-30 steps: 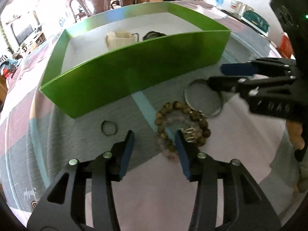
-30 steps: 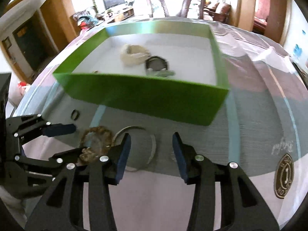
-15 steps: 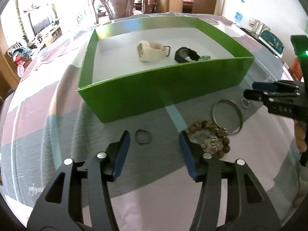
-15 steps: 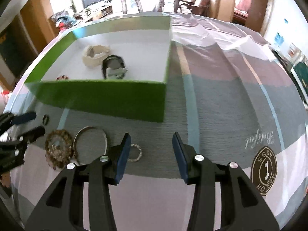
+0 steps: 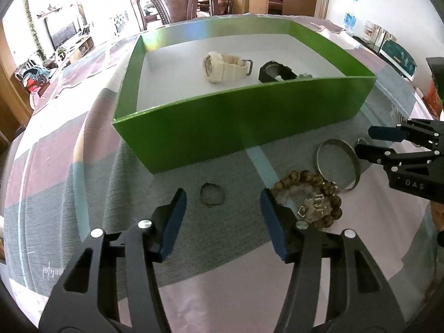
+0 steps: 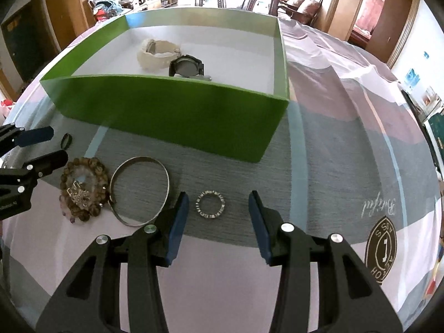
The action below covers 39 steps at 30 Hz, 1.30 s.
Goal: Organize jewelry
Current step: 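Move both tools back over the remaining jewelry beside the box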
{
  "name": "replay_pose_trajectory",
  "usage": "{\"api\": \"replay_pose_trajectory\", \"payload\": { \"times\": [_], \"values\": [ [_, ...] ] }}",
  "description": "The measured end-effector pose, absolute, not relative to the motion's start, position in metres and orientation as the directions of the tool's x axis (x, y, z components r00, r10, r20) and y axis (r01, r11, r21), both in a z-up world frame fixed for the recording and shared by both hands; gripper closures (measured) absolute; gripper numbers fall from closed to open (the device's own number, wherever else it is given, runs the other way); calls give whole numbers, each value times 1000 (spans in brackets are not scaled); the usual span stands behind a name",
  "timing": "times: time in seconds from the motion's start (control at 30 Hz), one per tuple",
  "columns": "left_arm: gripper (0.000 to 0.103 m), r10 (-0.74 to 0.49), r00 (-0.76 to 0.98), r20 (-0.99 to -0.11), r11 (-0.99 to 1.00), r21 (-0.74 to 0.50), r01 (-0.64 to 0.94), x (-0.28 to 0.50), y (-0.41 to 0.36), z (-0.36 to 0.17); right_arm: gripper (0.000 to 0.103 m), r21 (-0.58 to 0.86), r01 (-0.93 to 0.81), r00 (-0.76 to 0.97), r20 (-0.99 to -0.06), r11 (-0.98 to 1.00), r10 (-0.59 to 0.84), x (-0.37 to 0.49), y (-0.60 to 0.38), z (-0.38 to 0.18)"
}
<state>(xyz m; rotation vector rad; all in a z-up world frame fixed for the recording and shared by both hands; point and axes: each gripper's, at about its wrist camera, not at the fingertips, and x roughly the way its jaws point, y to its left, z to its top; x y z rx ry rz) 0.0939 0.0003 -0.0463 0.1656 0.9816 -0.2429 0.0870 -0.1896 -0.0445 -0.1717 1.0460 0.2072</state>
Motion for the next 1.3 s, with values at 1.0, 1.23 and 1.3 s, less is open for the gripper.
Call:
{"api": "replay_pose_trajectory", "payload": {
  "times": [1.0,1.23,1.3],
  "values": [
    [60,-123,531,-839,971,9,238,102,7,-57,71,10,-284,469,-871,959,148,86,-182,-45],
    [59,-118,539,-834,973,11,230,103,6,-57,71,10,-281,471,-870,960,146,88,-184,-45],
    [59,-118,539,-834,974,10,228,103,6,-57,71,10,-280,471,-870,960,147,88,-185,-45]
  ]
}}
